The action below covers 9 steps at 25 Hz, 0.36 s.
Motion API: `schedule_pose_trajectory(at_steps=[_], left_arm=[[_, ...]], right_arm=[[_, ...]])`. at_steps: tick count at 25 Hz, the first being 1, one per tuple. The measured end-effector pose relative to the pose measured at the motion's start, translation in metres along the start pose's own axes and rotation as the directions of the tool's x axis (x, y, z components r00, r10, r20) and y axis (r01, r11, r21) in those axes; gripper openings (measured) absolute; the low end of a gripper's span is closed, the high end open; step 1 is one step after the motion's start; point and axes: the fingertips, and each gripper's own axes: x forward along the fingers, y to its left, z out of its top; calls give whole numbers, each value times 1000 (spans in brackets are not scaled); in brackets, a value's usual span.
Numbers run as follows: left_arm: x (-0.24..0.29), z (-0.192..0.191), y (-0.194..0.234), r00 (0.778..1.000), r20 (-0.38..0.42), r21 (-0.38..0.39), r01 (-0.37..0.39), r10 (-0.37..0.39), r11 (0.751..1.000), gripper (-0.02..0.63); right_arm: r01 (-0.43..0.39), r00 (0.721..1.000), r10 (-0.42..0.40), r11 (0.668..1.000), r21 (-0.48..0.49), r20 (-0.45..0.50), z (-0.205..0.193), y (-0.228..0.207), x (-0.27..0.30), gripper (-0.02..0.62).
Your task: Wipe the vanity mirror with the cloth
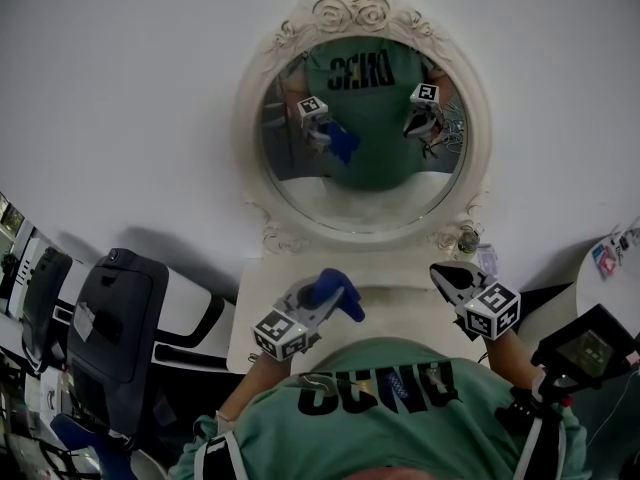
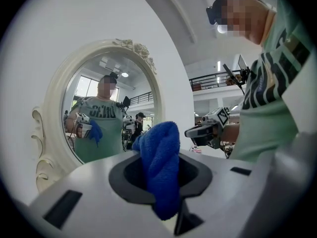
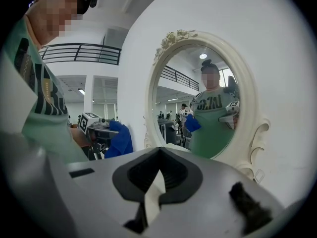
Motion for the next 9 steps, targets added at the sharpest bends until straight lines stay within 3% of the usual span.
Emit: schedule_pose_trajectory(at_steps=[9], left_arm=[[2, -7, -7, 1000, 3, -17, 19, -19, 1000, 94]], right_arm=[[-47, 999, 47, 999, -23, -28, -12, 9, 3, 11]])
